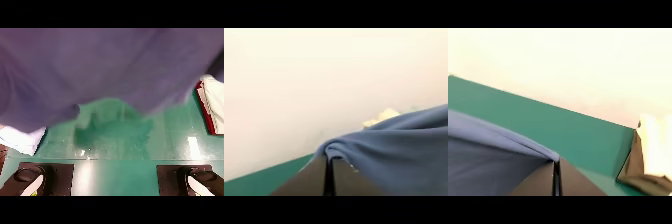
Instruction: Fold the shirts.
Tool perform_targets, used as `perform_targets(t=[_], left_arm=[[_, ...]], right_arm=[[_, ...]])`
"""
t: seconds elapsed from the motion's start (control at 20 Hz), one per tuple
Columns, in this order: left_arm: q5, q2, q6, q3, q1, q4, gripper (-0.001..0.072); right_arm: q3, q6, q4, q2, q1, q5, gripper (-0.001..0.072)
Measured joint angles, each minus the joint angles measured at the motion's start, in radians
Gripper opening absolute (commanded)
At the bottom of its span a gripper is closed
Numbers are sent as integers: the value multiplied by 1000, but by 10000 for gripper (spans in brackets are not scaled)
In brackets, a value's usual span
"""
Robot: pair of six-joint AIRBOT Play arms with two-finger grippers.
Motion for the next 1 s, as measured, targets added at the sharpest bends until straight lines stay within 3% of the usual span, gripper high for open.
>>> perform_targets(t=[0.25,0.5,0.55,0.6,0.65,0.7,0.75,1.0], left_arm=[[-163,-266,-13,-31,0,96,29],[-175,-600,-29,-127,2,125,31],[-171,-666,-30,-137,4,129,164],[-165,-724,-31,-145,6,133,443],[-159,-769,-32,-150,10,134,544],[-154,-806,-34,-153,14,134,540],[-146,-835,-34,-156,20,135,540],[-195,-868,-36,-145,94,106,540]], right_arm=[[-96,29,-2,-217,0,16,15],[-203,37,5,-476,-8,4,18],[-211,37,13,-522,-11,0,18],[-218,35,27,-568,-14,-10,18],[-223,32,40,-609,-19,-18,22],[-226,30,55,-642,-25,-31,170],[-228,28,77,-669,-32,-45,371],[-233,-10,267,-713,-113,-66,387]])
